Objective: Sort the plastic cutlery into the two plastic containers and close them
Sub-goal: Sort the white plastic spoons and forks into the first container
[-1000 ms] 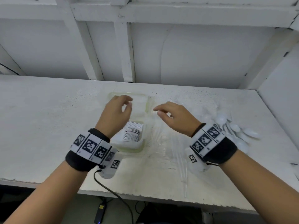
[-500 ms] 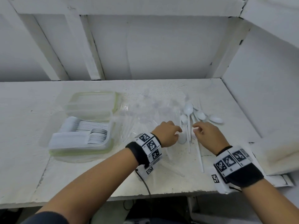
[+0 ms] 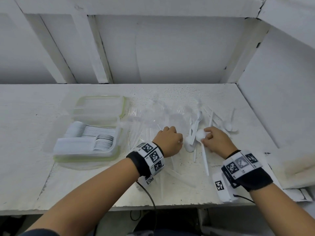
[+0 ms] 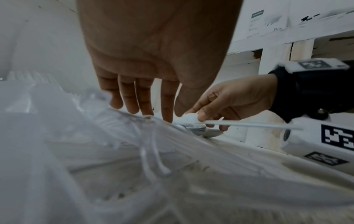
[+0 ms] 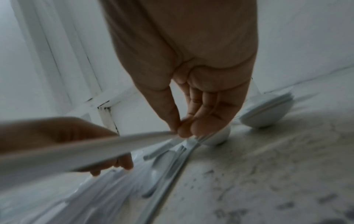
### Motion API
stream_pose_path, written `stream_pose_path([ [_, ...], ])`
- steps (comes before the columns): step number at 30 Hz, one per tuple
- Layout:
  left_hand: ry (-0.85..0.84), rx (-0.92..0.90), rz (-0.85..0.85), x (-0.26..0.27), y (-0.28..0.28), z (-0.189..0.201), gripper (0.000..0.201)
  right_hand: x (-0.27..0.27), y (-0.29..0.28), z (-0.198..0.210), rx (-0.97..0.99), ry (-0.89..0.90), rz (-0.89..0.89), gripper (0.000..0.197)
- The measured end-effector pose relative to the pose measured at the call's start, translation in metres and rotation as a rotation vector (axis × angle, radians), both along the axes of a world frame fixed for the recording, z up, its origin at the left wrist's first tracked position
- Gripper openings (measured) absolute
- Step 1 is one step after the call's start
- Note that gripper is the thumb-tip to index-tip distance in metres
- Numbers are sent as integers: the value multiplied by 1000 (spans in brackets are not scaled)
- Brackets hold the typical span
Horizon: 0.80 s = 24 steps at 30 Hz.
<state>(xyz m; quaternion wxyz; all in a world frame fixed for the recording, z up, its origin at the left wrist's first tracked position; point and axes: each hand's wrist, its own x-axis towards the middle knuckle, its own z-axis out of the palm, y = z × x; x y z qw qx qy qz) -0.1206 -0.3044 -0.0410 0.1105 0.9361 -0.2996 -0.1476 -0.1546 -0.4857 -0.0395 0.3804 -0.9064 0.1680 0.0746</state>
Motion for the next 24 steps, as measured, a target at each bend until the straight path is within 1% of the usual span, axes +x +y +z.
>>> stream_pose_path([
  [4,-11,-74,-4,6,-9,5,31,-1,-6,13,206,-25,-129,41],
  [6,14,-111,-9,14,-20,9,30,-4,-6,20,341,-27,-188,35],
  [7,38,-114,-7,19,-28,11,31,-6,-6,22,366,-34,-203,35],
  [8,65,-107,-3,25,-36,11,31,-8,-6,25,354,-50,-211,37],
  [10,112,-63,12,36,-52,10,30,-10,-7,23,242,-96,-209,38],
  [13,133,10,59,44,-71,5,41,-11,-10,17,82,-150,-208,40],
  [15,154,45,88,45,-81,1,39,-12,-11,16,60,-153,-232,33],
  [18,144,71,97,42,-89,-1,30,-15,-12,20,-5,-177,-232,11],
  [19,139,72,91,41,-91,0,27,-15,-14,20,-34,-190,-224,18],
  [20,137,64,84,40,-92,0,24,-16,-15,19,-40,-193,-223,25],
  [21,152,58,84,40,-92,1,22,-15,-15,18,-4,-180,-222,26],
  [22,176,47,91,41,-92,1,22,-16,-15,18,57,-166,-226,24],
  [24,234,11,119,43,-91,1,28,-16,-15,17,175,-143,-234,16],
])
